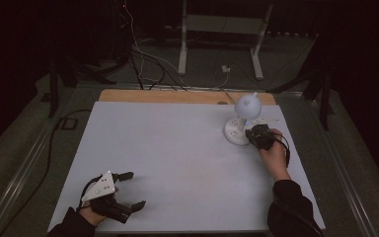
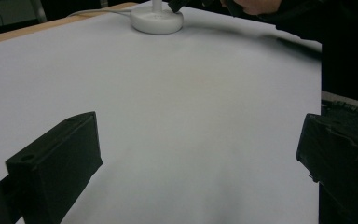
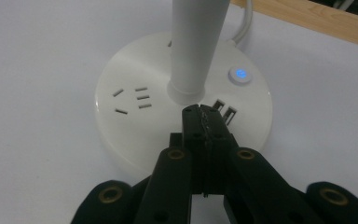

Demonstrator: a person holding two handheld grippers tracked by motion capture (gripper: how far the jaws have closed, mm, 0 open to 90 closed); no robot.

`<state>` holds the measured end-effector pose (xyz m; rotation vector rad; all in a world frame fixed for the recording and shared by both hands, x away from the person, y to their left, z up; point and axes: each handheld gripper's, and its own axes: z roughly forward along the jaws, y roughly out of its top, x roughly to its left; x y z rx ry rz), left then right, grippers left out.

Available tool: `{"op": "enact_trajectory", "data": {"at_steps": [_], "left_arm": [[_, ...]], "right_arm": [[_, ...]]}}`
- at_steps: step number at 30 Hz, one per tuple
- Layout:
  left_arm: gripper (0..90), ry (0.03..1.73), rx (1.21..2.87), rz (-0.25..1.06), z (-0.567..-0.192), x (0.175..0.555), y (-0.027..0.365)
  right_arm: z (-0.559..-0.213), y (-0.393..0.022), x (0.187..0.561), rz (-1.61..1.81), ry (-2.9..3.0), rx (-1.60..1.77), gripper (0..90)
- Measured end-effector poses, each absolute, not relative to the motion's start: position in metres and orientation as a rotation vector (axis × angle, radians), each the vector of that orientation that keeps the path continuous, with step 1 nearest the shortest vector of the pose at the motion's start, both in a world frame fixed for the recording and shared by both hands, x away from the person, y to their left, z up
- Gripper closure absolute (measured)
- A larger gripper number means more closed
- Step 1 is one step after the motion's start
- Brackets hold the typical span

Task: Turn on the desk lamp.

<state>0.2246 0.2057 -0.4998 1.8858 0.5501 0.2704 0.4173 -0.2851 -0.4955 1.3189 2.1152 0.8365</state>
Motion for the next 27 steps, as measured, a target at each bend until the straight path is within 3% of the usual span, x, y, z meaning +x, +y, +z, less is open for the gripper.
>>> {"op": "enact_trajectory", "data": {"at_steps": [23, 27], "left_arm": [[0.3, 0.552, 1.884, 0.269, -0.500, 0.225, 0.206], [0.3, 0.546, 1.888, 0.271, -0.500, 0.225, 0.205]], "right_arm": [[-0.488, -0.280, 0.413, 0.826, 2.104, 1.301, 90.0], [-0.483, -0.283, 0.411, 0.901, 2.084, 1.303, 80.8]]}}
